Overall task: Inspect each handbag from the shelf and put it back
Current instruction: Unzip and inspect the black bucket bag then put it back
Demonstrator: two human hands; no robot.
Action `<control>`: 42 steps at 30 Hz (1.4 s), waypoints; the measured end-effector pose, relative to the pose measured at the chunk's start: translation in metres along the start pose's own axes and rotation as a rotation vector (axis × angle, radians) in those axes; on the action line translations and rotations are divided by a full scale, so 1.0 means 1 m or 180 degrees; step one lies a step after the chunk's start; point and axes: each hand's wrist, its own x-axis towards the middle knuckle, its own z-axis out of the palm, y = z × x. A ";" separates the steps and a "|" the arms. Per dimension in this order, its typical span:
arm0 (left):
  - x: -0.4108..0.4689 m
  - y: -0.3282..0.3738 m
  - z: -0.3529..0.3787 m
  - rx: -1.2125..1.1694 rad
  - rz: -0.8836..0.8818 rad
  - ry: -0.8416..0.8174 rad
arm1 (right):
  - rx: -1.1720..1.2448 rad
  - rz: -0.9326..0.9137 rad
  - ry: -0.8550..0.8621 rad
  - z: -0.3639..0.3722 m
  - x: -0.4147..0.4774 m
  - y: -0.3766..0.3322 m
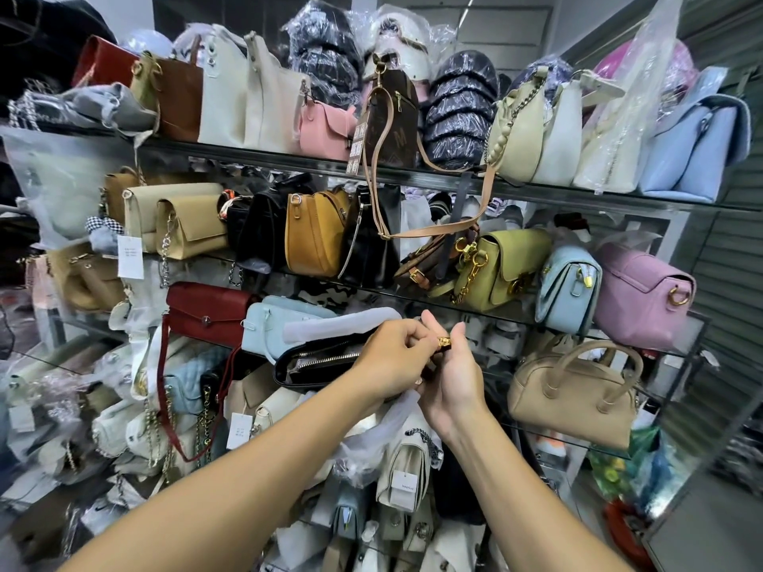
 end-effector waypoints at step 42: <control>0.004 -0.011 -0.037 0.0371 -0.0963 0.0407 | -0.0327 -0.0360 0.0162 -0.009 0.004 -0.023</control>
